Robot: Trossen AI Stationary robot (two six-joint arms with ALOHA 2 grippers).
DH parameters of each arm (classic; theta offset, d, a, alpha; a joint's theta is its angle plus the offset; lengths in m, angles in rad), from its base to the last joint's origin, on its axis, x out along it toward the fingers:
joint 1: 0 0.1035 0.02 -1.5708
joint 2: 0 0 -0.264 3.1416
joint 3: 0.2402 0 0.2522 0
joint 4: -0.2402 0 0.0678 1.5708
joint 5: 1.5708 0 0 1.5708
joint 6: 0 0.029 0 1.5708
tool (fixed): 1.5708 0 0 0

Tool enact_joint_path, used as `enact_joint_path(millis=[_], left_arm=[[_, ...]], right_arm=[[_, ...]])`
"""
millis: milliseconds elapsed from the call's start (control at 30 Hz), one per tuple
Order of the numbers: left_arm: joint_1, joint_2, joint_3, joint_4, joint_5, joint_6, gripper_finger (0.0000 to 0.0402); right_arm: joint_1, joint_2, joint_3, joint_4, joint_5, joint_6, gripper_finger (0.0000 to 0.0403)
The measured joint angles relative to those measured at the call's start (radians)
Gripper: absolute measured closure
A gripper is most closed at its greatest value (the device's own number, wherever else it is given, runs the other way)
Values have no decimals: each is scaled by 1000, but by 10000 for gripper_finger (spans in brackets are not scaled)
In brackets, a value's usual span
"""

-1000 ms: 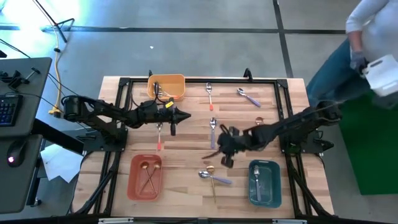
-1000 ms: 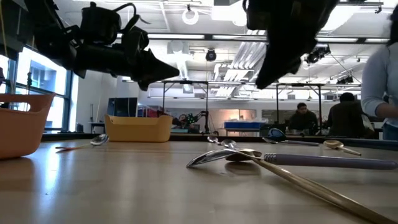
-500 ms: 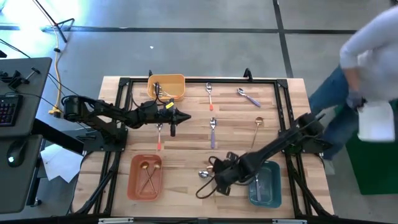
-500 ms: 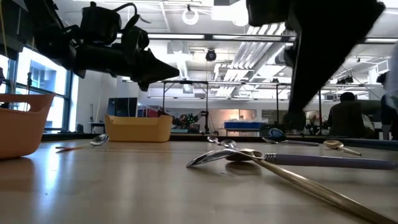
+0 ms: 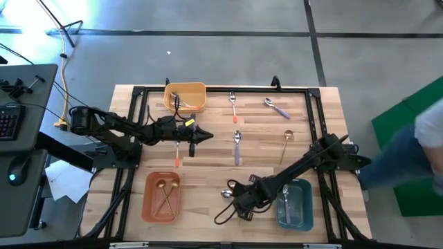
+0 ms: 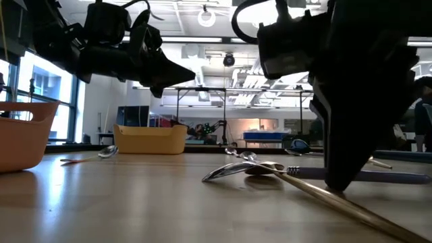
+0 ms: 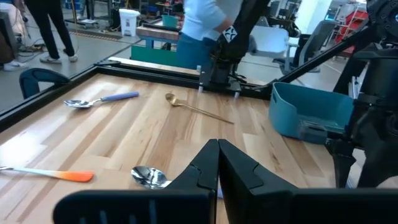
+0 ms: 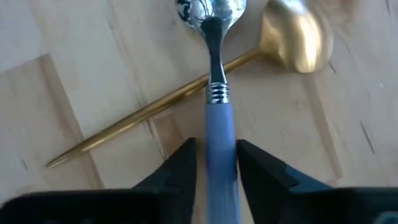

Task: Sort silverware by color (type)
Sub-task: Put the bottom left violet spoon into the blue bin

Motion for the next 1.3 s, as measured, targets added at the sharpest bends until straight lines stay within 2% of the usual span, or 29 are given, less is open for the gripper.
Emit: enact_joint_path(millis=[167,333,500,633,733,867,1067,1167,1300], left_arm=[[-1,0,0,0,-2,0,401],[12,0,0,1,-13,0,401],[37,0,1,2,-14,8,401],[56,0,1,-1,-15,8,401],[63,0,1,-4,-14,8,401],[67,0,1,2,-13,10,401],[69,0,1,4,-12,9,401],[70,0,1,11,-12,3,401],[87,0,12,13,-21,-93,401]], right_arm=[[-14,3,1,-3,-32,-17,363],[-35,-15,24,-35,-75,-53,363],[-29,-141,48,-135,-37,-4,363],[7,-276,54,-199,11,149,363],[63,-350,55,-310,7,350,363],[182,-406,54,-459,-25,643,363],[354,-421,53,-556,-51,1052,360],[402,-409,20,-563,-52,1173,359],[418,-410,-75,-502,-61,1233,358]])
